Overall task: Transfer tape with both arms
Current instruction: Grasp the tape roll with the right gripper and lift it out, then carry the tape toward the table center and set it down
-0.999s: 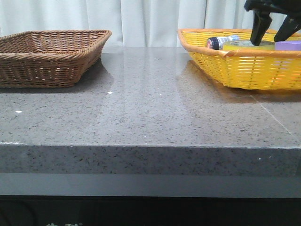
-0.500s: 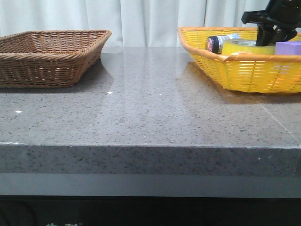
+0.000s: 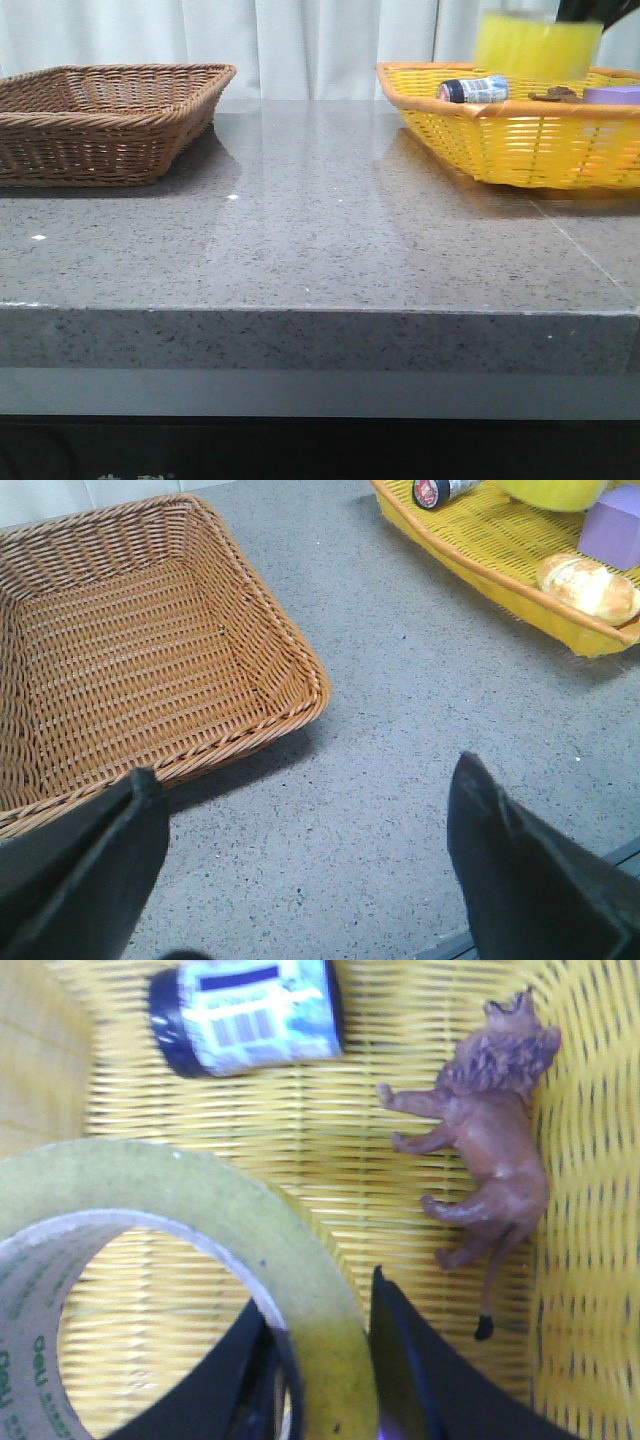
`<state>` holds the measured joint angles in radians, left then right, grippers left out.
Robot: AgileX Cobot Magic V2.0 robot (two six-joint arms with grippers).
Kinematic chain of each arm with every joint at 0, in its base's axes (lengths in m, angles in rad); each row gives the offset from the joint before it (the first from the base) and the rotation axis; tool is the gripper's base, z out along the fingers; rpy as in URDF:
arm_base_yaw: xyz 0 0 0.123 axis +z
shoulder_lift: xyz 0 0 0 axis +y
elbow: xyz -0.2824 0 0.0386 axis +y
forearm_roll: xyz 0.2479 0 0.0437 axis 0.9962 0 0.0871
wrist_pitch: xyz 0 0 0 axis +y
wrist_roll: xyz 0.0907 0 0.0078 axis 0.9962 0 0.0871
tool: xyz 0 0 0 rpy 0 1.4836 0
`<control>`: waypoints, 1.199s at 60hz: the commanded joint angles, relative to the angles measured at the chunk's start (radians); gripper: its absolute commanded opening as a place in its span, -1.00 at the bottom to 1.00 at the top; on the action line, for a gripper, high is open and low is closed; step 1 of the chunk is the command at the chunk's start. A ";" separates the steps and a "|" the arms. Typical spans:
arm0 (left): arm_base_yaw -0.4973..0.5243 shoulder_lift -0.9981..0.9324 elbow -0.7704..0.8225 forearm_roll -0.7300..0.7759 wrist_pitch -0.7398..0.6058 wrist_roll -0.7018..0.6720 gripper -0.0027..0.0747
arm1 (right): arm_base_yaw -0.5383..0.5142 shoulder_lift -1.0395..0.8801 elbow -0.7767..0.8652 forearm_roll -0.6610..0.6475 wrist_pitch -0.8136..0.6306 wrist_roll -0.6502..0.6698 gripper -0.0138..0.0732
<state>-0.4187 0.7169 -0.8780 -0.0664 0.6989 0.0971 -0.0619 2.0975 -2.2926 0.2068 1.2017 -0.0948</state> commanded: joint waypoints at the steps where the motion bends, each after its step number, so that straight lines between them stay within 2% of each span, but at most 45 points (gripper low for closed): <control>1: -0.006 0.004 -0.034 -0.014 -0.076 -0.002 0.53 | -0.003 -0.127 -0.038 0.059 -0.018 -0.012 -0.43; 16: -0.006 0.004 -0.034 -0.014 -0.076 -0.002 0.53 | 0.088 -0.247 -0.036 0.065 0.043 -0.038 -0.43; 34: -0.006 0.004 -0.034 -0.014 -0.076 -0.002 0.53 | 0.310 -0.269 -0.029 0.065 0.085 -0.057 -0.43; 48: -0.006 0.004 -0.034 -0.014 -0.076 -0.002 0.53 | 0.451 -0.256 0.060 0.048 0.051 -0.114 -0.43; 60: -0.006 0.004 -0.034 -0.014 -0.076 -0.002 0.53 | 0.507 -0.220 0.147 0.030 0.032 -0.120 -0.43; 72: -0.006 0.004 -0.034 -0.014 -0.076 -0.002 0.53 | 0.540 -0.152 0.161 0.023 0.013 -0.120 -0.43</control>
<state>-0.4187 0.7169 -0.8780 -0.0664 0.6982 0.0971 0.4692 1.9907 -2.1045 0.2105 1.2559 -0.2087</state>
